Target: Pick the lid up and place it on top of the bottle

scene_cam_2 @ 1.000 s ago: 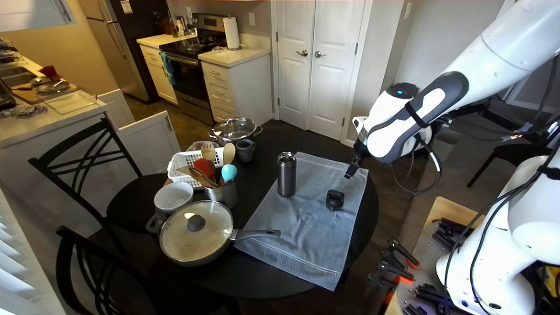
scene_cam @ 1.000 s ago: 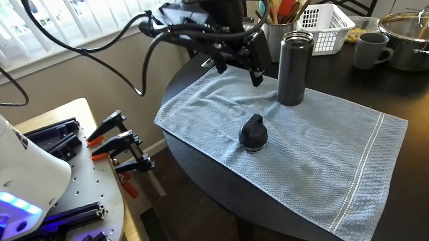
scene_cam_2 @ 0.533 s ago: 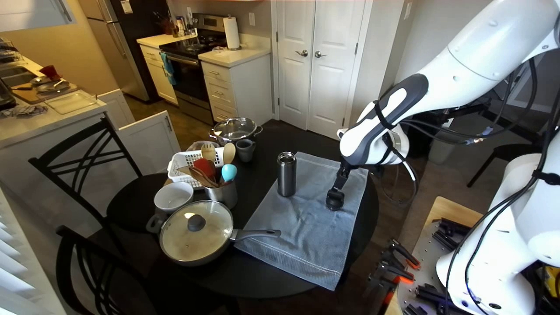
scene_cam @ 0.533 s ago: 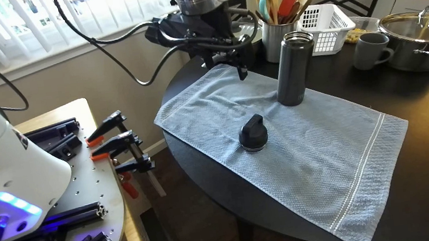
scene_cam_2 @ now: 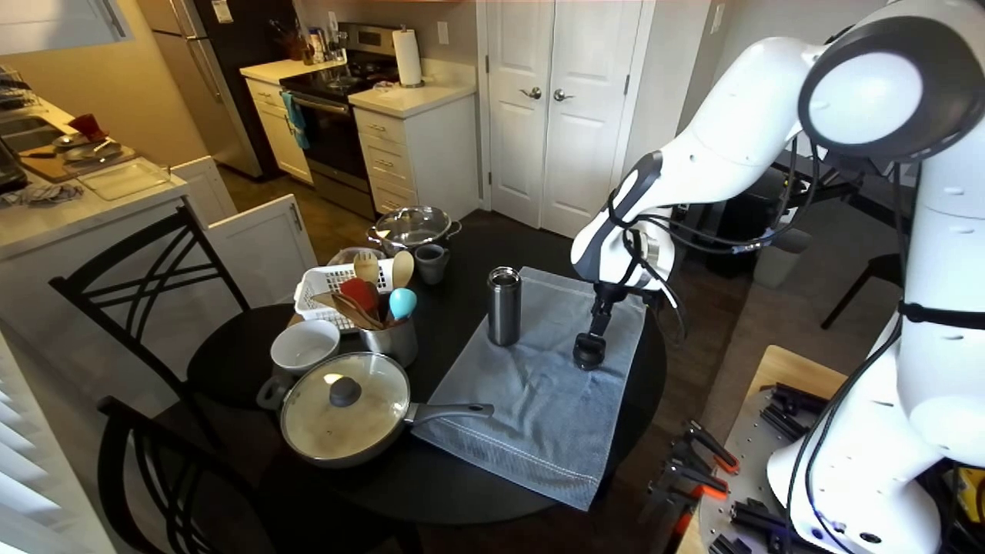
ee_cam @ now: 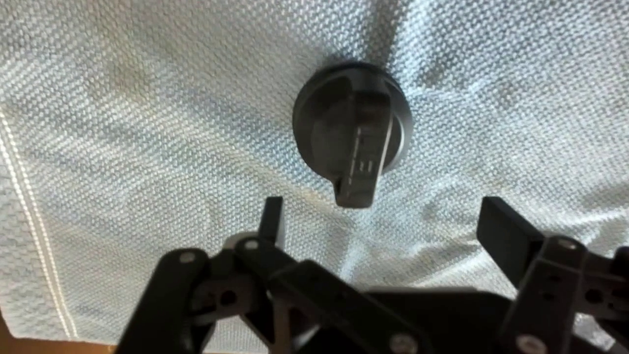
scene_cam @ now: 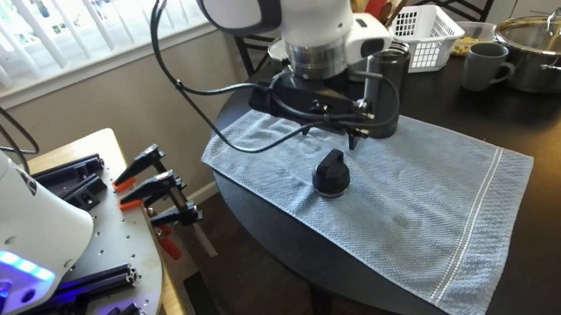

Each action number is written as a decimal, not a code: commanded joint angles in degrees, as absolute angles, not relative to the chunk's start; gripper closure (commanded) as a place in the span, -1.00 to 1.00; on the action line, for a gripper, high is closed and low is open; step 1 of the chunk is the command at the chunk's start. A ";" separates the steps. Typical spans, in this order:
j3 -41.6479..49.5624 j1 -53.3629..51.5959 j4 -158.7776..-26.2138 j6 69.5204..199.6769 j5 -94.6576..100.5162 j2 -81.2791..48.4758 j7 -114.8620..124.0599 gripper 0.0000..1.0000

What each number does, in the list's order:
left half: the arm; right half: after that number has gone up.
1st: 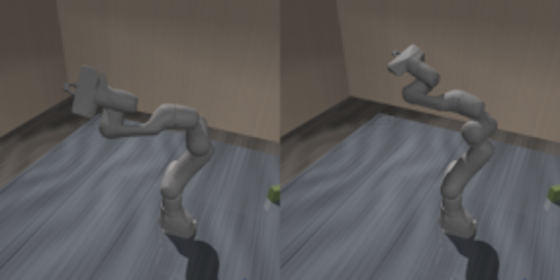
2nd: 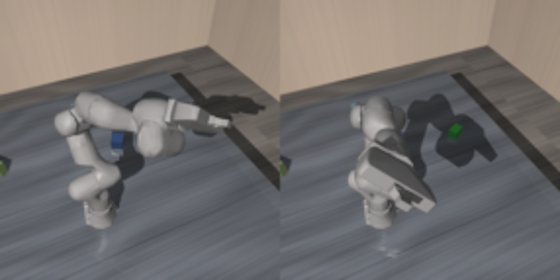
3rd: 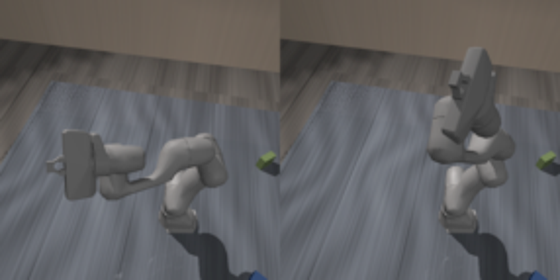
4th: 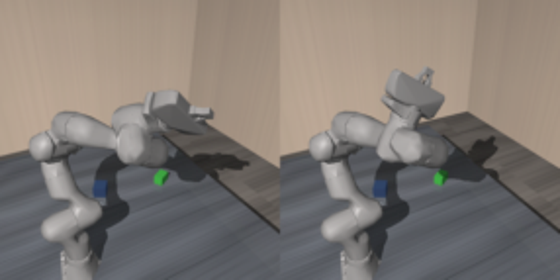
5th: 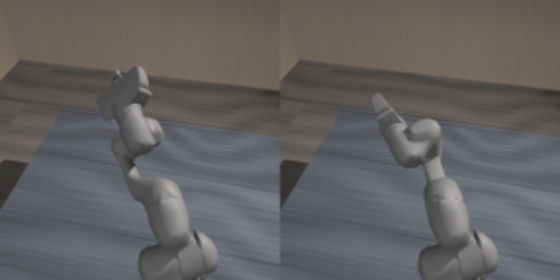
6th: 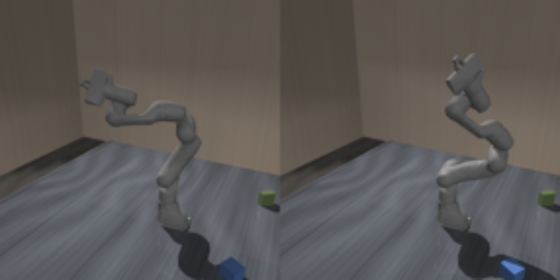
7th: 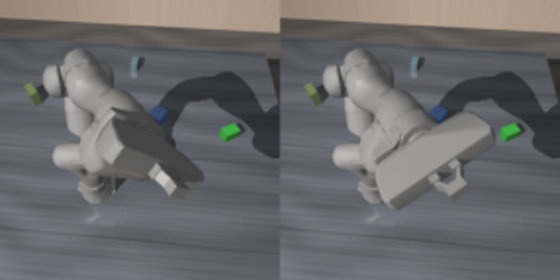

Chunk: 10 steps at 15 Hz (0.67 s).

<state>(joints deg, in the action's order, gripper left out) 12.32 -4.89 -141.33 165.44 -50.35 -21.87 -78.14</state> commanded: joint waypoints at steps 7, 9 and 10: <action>16.23 -9.26 -137.61 172.83 -49.87 -30.91 -71.64 -1.00; 17.86 -11.07 -138.64 172.21 -49.64 -29.07 -70.26 -1.00; 18.84 -12.20 -138.91 171.86 -49.49 -28.70 -69.35 -1.00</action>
